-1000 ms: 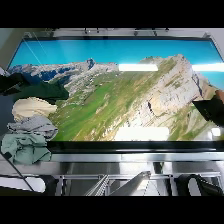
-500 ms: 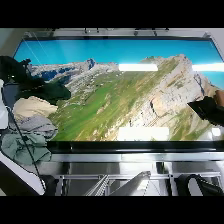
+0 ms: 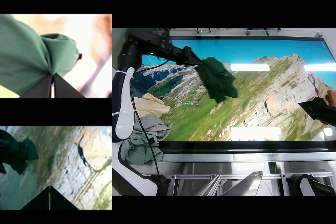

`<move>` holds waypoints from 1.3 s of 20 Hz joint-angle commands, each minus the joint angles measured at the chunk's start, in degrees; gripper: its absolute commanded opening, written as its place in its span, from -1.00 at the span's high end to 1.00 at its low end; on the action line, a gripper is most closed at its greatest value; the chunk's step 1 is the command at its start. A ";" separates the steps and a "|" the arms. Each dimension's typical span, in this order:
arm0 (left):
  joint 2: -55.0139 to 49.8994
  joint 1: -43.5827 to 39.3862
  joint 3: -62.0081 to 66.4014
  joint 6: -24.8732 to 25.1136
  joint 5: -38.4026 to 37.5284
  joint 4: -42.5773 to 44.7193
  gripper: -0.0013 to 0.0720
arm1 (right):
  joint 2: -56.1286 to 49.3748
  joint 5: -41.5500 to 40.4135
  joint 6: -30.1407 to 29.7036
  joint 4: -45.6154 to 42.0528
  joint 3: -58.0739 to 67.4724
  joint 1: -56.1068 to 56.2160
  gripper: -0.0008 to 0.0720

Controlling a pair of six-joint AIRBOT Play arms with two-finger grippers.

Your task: Fold the shirts.

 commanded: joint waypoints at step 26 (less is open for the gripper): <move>20.68 -20.13 -70.77 -4.74 -21.70 -5.11 -1.00 | -52.06 1.36 -20.46 5.64 13.64 3.93 -0.42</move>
